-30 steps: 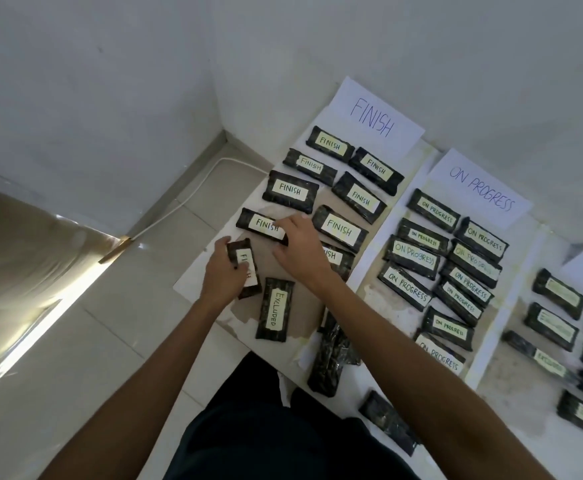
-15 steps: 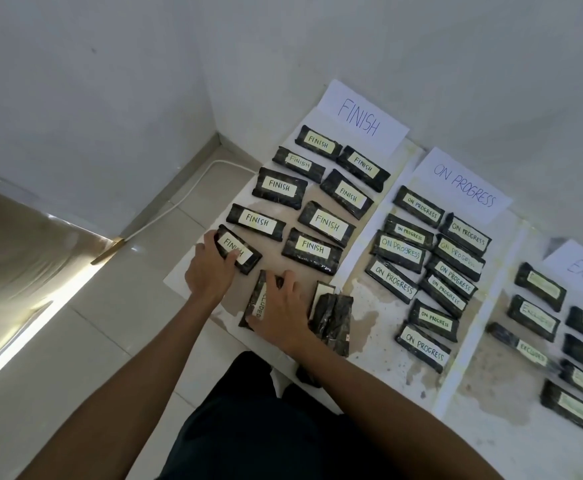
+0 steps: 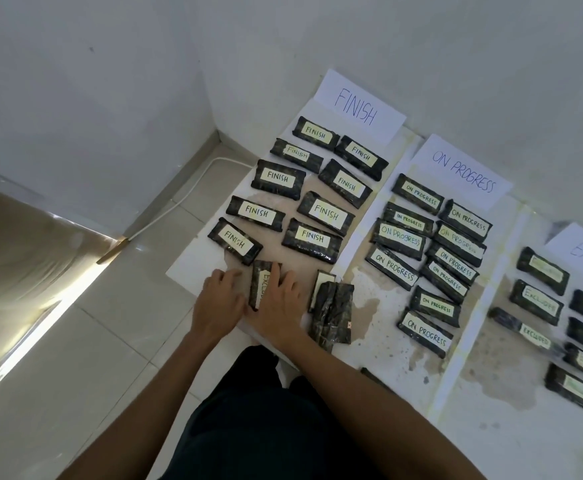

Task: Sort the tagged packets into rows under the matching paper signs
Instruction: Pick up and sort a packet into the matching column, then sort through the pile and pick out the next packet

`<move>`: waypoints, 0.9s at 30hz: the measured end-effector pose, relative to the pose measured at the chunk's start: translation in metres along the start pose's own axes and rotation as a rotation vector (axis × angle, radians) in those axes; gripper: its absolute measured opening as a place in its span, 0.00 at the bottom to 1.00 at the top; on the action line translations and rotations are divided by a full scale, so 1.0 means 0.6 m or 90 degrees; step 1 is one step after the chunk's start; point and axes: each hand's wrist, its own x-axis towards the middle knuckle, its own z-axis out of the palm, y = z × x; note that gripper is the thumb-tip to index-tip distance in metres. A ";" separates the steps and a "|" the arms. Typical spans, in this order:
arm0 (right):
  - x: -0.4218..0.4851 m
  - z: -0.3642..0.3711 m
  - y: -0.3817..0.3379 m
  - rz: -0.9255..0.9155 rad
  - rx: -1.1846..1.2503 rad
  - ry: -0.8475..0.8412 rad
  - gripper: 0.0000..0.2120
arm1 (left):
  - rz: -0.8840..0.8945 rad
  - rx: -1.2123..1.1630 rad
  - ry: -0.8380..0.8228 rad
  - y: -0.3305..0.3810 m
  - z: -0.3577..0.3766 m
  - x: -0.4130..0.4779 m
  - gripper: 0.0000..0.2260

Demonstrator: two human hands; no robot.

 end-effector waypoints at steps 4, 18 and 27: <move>-0.011 0.001 0.011 -0.029 0.082 -0.021 0.37 | 0.016 -0.053 -0.038 -0.006 0.010 -0.027 0.19; -0.045 -0.079 0.131 -0.166 0.217 -0.067 0.35 | 0.127 -0.056 -0.004 0.080 -0.012 -0.052 0.23; -0.148 -0.145 0.307 -0.184 0.194 -0.052 0.35 | 0.245 0.020 -0.069 0.193 0.047 -0.121 0.24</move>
